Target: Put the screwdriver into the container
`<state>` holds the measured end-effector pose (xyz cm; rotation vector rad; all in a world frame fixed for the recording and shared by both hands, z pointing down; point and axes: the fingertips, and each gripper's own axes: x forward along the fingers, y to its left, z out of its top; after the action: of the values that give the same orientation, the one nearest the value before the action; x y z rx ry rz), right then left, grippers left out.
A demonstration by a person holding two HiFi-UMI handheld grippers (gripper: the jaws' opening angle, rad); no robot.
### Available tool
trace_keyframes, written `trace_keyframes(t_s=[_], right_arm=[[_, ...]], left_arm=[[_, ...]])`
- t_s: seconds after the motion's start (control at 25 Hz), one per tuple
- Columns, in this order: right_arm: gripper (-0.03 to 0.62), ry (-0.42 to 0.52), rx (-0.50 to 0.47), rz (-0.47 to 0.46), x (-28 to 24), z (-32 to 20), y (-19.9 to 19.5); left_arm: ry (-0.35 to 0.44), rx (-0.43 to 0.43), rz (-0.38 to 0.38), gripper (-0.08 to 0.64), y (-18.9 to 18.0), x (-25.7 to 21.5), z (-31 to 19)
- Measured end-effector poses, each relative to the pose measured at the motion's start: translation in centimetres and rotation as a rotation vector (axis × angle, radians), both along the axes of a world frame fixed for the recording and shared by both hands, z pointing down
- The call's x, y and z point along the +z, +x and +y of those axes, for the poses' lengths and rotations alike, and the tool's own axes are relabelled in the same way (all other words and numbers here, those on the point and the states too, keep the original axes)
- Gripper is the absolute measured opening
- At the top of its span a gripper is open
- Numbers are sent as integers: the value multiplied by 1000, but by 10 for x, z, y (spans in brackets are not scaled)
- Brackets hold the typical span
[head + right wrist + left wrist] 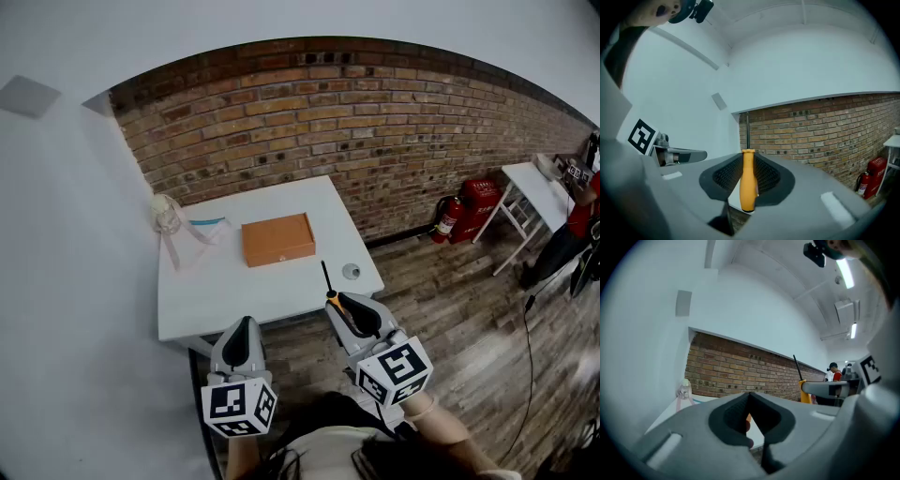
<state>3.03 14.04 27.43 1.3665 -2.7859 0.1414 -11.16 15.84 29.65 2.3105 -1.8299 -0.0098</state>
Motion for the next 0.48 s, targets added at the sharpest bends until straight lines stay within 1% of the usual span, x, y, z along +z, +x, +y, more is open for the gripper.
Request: trace_keyframes(t_s=[0.28, 0.48], right_arm=[[75, 2, -1, -26, 0, 3, 5], [75, -7, -7, -27, 3, -1, 13]], left_arm=[[-15, -6, 0, 0, 3, 7, 2], [-25, -9, -5, 0, 13, 10, 0]])
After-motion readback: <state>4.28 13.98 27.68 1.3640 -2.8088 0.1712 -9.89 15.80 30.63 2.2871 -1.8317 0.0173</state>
